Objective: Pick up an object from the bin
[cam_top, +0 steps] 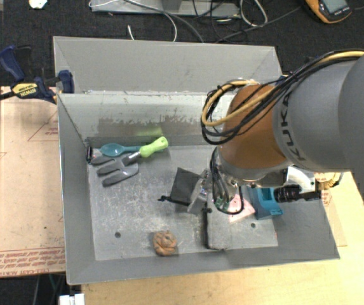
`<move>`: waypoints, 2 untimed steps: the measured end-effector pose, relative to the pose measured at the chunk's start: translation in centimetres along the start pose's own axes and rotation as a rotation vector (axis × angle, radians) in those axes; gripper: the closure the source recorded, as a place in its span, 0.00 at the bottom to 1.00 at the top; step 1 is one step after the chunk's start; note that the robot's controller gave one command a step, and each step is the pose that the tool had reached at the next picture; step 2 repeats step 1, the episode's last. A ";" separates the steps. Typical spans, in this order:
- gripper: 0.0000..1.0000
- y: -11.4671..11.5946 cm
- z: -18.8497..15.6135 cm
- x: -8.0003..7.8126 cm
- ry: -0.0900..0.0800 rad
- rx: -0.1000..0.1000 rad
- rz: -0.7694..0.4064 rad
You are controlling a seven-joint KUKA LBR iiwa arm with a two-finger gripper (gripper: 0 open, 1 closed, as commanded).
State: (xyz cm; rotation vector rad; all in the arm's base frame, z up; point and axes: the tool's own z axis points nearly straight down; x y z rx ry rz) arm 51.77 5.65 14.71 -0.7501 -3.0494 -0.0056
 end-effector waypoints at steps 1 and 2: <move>1.00 0.0 -4.7 0.1 0.004 0.003 -0.001; 1.00 0.0 -4.7 0.1 0.004 0.003 -0.001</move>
Offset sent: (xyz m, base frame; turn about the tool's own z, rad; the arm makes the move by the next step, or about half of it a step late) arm -0.0012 -0.0002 0.0492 -0.0010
